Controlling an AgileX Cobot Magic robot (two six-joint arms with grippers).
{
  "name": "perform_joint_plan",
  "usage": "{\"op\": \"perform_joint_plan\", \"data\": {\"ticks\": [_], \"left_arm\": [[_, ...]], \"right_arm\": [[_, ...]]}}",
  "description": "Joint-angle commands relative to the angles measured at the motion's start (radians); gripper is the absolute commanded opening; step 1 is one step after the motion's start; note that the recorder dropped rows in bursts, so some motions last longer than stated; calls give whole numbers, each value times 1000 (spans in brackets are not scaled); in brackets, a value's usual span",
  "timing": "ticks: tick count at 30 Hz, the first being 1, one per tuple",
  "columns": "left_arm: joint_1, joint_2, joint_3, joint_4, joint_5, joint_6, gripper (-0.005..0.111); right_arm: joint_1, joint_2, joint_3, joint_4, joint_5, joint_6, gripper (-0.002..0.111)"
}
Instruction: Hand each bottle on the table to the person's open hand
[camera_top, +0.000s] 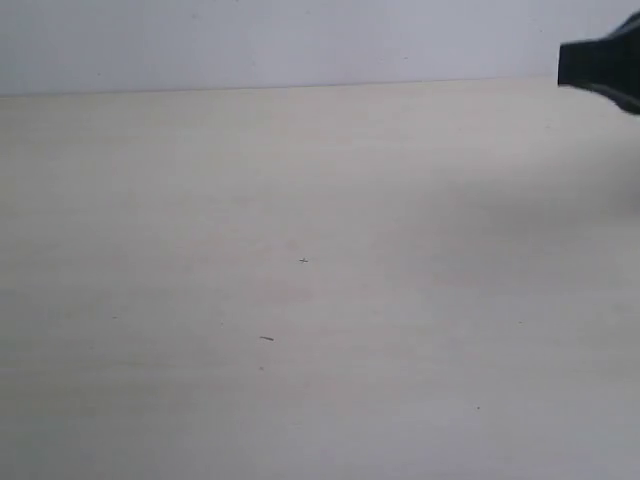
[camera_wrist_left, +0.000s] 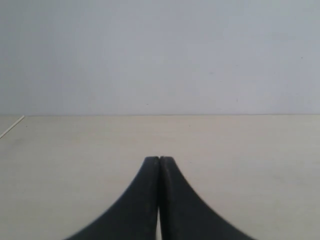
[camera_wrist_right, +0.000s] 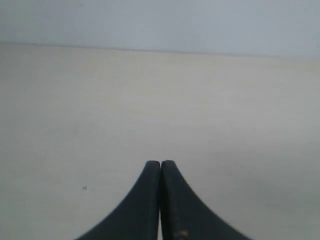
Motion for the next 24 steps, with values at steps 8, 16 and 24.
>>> {"op": "perform_joint_plan", "data": {"ticks": [8,16,24], "left_arm": [[-4,-6,3,2,-4,-1,2],[-4,-6,3,2,-4,-1,2],[-4,-6,3,2,-4,-1,2]], "right_arm": [[-3,-49,197,371,-22,-162,0],[-3,-49,197,377,-17,-162,0],[-3,-50,197,377,-17,-158,0]]}}
